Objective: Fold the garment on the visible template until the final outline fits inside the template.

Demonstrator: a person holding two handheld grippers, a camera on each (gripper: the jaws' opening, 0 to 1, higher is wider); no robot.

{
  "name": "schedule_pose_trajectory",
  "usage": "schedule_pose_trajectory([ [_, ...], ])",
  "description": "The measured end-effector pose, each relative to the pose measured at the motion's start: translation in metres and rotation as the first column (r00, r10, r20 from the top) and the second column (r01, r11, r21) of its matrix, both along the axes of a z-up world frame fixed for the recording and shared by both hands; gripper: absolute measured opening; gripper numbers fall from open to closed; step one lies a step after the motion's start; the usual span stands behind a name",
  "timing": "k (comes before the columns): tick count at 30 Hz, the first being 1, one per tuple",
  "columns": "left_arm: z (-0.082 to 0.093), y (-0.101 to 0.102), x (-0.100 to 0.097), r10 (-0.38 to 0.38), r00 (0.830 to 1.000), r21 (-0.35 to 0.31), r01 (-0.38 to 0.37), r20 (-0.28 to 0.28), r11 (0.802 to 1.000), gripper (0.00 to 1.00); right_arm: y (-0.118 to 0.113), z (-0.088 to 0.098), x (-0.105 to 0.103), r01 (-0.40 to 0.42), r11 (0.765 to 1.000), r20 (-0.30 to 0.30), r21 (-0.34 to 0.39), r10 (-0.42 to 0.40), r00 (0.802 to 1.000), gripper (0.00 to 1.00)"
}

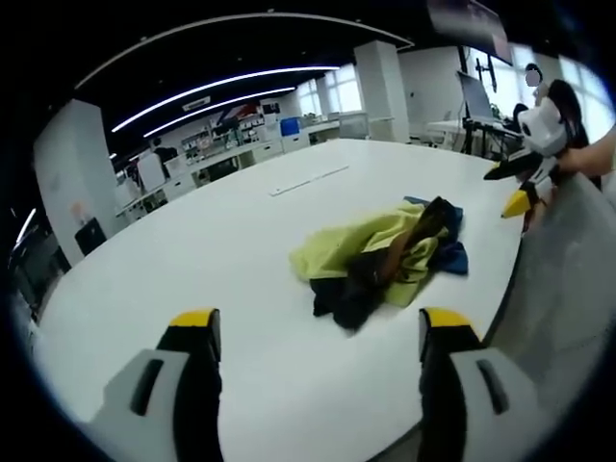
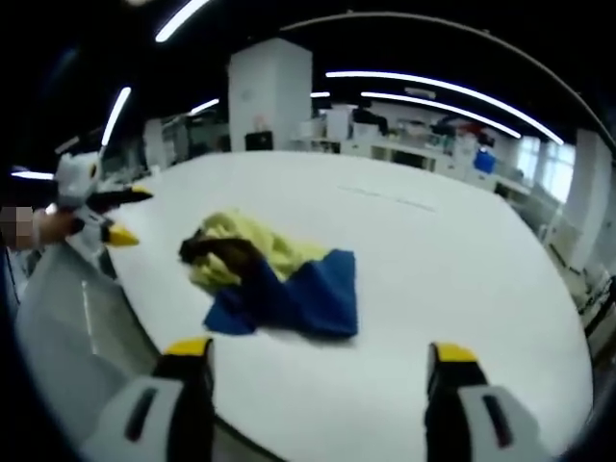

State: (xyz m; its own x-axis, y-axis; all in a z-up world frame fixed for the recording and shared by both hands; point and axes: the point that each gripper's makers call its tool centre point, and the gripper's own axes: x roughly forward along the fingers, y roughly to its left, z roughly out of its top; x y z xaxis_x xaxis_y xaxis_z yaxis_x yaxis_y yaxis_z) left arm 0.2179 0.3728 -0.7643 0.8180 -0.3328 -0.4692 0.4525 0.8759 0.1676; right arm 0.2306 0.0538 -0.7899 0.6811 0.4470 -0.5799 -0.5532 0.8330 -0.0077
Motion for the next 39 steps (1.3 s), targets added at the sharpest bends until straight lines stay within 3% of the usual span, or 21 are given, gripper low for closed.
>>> schedule_pose_trajectory([
  [4,-0.009,-0.01,-0.005,-0.06,0.996,-0.001,0.06,-0.067,0.998,0.76,0.007,-0.003,-0.001,-0.1,0.992,-0.002,-0.072,0.1,0.995,0.89],
  [9,-0.015,-0.026,-0.015,-0.153,0.979,0.001,0.154,-0.137,0.988,0.66,0.013,0.006,0.008,-0.168,0.985,-0.024,-0.031,0.167,0.986,0.78],
  [11,-0.018,-0.029,-0.012,-0.207,0.968,0.073,0.219,-0.143,0.973,0.62,0.017,0.011,0.016,-0.206,0.978,-0.002,-0.038,0.206,0.978,0.76],
  [13,-0.017,-0.041,-0.005,-0.251,0.958,0.098,0.265,-0.136,0.959,0.59,0.021,0.011,0.02,-0.251,0.966,-0.021,-0.056,0.25,0.968,0.65],
  [15,-0.022,-0.05,0.001,-0.291,0.943,0.103,0.31,-0.164,0.945,0.5,0.025,0.011,0.024,-0.266,0.963,-0.031,-0.051,0.264,0.964,0.55],
  [17,-0.027,-0.056,0.01,-0.309,0.936,0.134,0.333,-0.171,0.933,0.44,0.029,0.011,0.029,-0.284,0.958,-0.029,-0.051,0.283,0.959,0.55],
  [21,-0.035,-0.064,0.023,-0.367,0.915,0.244,0.399,-0.167,0.884,0.41,0.037,0.008,0.034,-0.34,0.939,-0.056,-0.05,0.337,0.94,0.38],
  [25,-0.037,-0.069,0.029,-0.367,0.916,0.244,0.397,-0.159,0.885,0.36,0.05,0.005,0.035,-0.425,0.905,-0.093,-0.03,0.421,0.902,0.2],
  [27,-0.039,-0.071,0.031,-0.382,0.911,0.262,0.411,-0.156,0.873,0.3,0.058,0.003,0.033,-0.477,0.879,-0.102,-0.019,0.473,0.875,0.13],
  [28,-0.041,-0.071,0.032,-0.395,0.905,0.289,0.424,-0.156,0.858,0.28,0.06,0.0,0.032,-0.496,0.868,-0.117,-0.022,0.49,0.864,0.11],
  [29,-0.041,-0.071,0.033,-0.397,0.905,0.291,0.425,-0.153,0.857,0.25,0.064,-0.003,0.031,-0.517,0.856,-0.128,-0.033,0.509,0.851,0.13],
  [31,-0.043,-0.073,0.035,-0.398,0.904,0.287,0.427,-0.158,0.857,0.24,0.072,-0.005,0.034,-0.53,0.847,-0.121,-0.047,0.522,0.844,0.15],
  [34,-0.044,-0.073,0.038,-0.402,0.903,0.308,0.43,-0.153,0.849,0.23,0.082,-0.011,0.033,-0.553,0.833,-0.151,-0.031,0.543,0.826,0.05],
  [39,-0.048,-0.075,0.038,-0.422,0.892,0.33,0.452,-0.16,0.829,0.19,0.086,-0.018,0.035,-0.562,0.826,-0.164,-0.043,0.549,0.819,0.0],
])
